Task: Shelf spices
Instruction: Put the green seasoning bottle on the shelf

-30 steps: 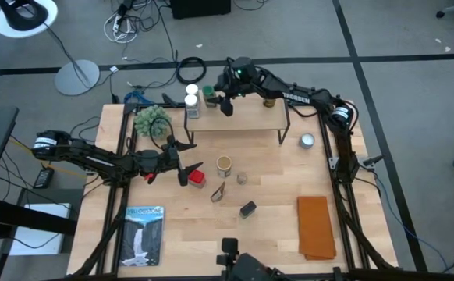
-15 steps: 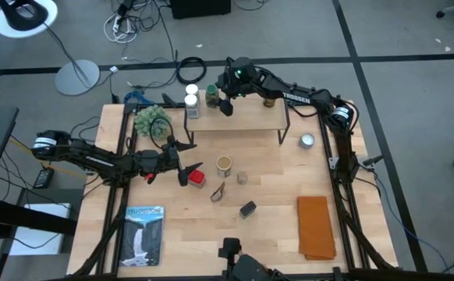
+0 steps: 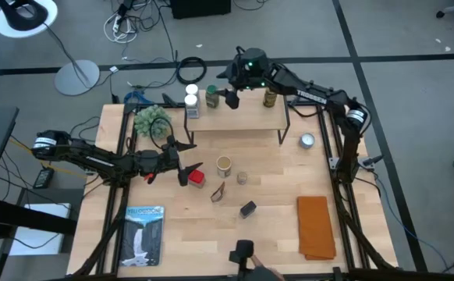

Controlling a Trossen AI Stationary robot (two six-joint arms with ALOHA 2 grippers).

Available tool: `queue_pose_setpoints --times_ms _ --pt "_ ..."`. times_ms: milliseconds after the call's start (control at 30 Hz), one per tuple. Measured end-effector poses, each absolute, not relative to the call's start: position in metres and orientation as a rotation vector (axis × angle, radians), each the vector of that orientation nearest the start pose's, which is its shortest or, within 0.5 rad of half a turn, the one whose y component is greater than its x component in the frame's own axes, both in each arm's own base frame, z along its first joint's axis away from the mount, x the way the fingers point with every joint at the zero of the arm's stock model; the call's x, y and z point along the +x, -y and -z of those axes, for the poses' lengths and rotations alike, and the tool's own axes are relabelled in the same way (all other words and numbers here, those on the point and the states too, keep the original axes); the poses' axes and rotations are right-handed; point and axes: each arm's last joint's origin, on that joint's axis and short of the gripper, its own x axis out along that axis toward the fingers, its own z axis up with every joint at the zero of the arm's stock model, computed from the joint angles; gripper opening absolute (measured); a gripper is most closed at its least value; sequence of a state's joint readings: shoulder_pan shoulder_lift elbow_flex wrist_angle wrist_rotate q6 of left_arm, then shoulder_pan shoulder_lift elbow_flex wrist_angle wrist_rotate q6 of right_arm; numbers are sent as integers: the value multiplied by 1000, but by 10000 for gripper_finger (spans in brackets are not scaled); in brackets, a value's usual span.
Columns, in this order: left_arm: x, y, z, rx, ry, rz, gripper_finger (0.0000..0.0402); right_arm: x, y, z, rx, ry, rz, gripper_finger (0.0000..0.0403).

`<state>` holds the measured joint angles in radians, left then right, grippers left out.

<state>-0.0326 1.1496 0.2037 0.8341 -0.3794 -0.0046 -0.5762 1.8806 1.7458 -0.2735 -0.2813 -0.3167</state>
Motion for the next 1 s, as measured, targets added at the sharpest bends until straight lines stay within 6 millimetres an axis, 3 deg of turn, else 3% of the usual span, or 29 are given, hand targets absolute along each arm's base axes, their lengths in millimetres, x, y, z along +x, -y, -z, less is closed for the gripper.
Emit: queue_pose_setpoints --times_ms 133,300,367,667,1000 --pt "198 -4 -170 18 -109 -347 357 371 219 -343 -180 -518 270 245" --pt "198 -4 -170 19 -110 -347 357 372 209 -336 -157 -611 299 59" --pt "198 -4 -170 18 -110 -347 357 372 209 -335 -138 -619 299 18" --pt "198 -4 -170 19 -110 -347 357 372 209 -334 -95 -607 310 3" --pt "198 -4 -170 20 -110 -347 357 373 211 -305 -52 -626 367 1"
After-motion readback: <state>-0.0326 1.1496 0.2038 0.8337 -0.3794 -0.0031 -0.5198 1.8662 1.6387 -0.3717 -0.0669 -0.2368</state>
